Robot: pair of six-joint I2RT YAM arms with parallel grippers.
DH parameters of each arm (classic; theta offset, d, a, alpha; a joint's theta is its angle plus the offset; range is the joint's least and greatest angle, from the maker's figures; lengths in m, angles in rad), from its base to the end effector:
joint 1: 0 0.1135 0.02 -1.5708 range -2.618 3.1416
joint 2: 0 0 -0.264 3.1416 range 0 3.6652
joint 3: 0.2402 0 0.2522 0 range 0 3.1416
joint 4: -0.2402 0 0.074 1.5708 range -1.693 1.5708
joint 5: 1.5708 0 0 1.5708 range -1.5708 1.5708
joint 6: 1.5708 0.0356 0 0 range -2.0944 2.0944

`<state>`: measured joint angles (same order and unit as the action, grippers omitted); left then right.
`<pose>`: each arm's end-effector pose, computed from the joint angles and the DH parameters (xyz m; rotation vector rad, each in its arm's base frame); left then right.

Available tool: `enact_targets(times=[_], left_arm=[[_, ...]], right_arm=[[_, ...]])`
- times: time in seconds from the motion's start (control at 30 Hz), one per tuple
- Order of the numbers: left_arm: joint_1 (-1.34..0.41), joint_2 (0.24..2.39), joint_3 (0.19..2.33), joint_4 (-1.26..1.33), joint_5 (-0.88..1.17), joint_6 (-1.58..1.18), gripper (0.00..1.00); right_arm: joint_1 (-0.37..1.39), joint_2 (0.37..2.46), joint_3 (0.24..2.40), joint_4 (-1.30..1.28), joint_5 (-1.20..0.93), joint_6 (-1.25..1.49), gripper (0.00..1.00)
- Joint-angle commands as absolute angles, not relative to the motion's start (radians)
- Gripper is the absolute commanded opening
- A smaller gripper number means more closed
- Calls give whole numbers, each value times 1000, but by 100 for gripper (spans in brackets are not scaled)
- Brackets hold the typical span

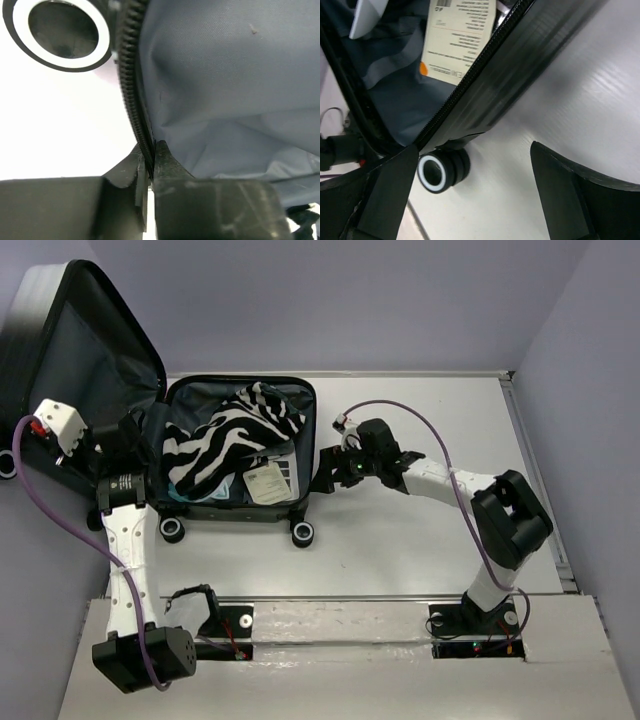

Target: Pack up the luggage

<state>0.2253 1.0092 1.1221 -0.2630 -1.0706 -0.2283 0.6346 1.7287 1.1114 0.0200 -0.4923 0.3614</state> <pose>0.1939 0.0765 0.4105 -1.1089 1.3205 0.9090 0.2986 0.2407 0.2221 -0.6109 2.2178 1.0798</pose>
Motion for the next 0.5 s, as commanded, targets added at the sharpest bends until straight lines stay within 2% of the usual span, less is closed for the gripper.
enact_targets(times=[0.0,0.2,0.23,0.3,0.4,0.47], left_arm=[[222,982,1100,-160,-1042,-224,6],[196,953,1065,-132,-1012,-209,6],[184,942,1055,-123,-1009,-196,6],[170,927,1052,-118,-1005,-189,6],[137,908,1049,-107,-993,-172,6],[101,893,1045,-97,-986,-161,6]], right_arm=[[637,1790,1166,84,-479,406,99],[647,1847,1180,149,-551,481,87],[647,1842,1175,159,-555,488,83],[647,1804,1151,167,-549,497,83],[647,1763,1146,167,-514,512,91],[647,1769,1169,137,-497,520,92]])
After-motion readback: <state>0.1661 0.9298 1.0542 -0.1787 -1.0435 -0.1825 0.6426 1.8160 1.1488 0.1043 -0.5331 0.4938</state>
